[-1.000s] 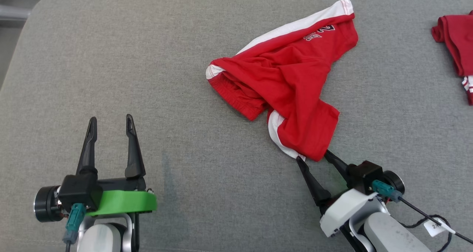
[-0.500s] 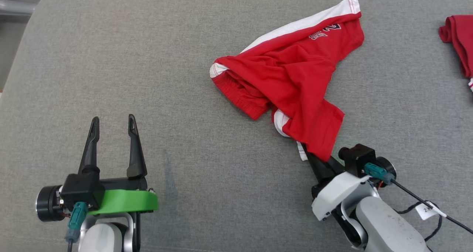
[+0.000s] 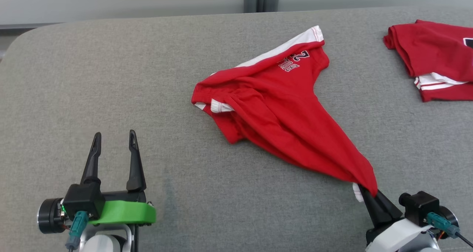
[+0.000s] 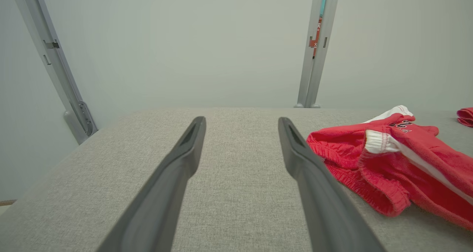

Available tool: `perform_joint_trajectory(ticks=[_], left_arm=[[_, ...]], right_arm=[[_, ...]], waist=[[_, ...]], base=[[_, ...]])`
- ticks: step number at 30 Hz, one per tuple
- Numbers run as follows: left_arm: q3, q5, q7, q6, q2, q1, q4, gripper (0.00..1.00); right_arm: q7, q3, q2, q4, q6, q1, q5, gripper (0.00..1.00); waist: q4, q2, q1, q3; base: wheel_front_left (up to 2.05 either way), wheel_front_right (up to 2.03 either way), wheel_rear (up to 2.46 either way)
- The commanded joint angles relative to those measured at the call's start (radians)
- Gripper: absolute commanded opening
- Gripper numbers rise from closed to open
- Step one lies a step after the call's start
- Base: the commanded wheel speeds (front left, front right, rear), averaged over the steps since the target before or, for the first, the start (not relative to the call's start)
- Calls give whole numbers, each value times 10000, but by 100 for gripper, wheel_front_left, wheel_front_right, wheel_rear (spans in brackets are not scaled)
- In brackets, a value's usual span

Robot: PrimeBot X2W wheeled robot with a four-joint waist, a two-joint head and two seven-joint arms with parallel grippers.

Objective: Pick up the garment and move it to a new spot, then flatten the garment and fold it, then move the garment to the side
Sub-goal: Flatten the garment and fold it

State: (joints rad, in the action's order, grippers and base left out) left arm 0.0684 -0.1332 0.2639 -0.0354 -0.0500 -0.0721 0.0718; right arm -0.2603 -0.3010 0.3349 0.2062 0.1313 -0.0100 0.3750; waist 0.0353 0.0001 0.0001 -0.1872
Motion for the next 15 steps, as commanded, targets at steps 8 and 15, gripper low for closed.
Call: perform_joint_trajectory(ticks=[8,15], left_arm=[[-169,-14,-1,67,-19,174,67,100],[-220,41,-1,58,-17,217,28,100]], right_arm=[[106,455,476,-176,-12,-93,351,100],[-42,1808,-219,-1472,-12,-154,-42,100]], waist=[[-517,-1,-1,238],[-628,-1,-1,293]], base=[[0,0,0],[0,0,0]])
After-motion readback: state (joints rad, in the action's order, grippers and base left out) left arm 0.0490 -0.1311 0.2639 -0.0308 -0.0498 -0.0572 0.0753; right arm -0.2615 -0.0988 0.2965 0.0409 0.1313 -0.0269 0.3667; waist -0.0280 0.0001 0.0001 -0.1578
